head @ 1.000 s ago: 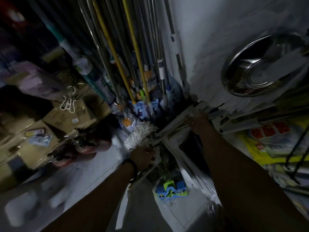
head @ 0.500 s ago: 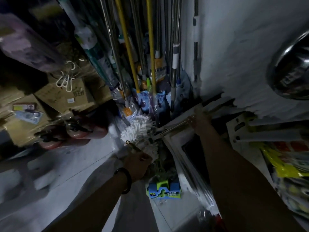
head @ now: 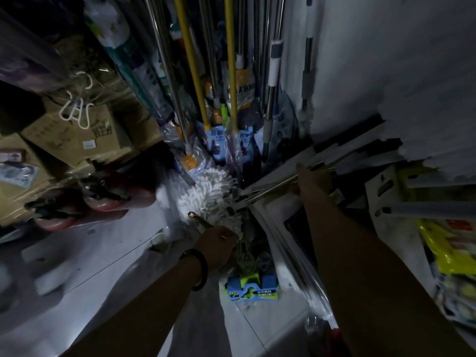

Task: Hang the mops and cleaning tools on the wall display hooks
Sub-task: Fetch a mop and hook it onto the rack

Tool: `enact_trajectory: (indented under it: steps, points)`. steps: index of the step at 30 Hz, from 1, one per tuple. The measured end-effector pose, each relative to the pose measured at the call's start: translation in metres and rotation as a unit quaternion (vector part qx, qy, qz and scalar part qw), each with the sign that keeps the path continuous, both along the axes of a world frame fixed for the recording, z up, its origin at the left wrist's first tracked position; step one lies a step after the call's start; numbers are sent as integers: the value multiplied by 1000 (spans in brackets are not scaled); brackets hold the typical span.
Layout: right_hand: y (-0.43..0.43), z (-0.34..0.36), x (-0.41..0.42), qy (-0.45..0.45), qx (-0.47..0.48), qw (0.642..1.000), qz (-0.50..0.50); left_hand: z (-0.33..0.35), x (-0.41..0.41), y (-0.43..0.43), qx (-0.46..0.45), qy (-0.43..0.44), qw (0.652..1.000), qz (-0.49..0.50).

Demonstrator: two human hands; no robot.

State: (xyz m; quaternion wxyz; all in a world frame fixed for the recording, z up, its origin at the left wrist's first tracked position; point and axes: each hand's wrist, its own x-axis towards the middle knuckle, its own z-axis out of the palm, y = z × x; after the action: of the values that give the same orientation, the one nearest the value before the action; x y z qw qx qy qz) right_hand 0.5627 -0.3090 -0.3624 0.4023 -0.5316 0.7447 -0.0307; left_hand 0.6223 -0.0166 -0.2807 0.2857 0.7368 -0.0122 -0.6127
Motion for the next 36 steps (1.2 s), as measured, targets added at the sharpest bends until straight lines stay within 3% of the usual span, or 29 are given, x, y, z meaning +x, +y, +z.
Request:
enact_trajectory:
  steps: [3,8,16,23,29,36]
  points:
    - [-4,0,6,42,-32,998,32,-10,8,0,-13,-1,999,32]
    - [15,8,15,37,-32,998,44,-5,16,1,-25,61,989,132]
    - [60,44,26,19,-39,992,116,26,7,25,-1,35,997,70]
    - [84,62,29,8,-55,993,102,45,4,57,-6,52,995,90]
    - [102,70,27,-49,-65,991,105,47,8,81,-9,66,991,114]
    - [95,59,12,-158,4,984,88,51,4,91,-12,70,985,155]
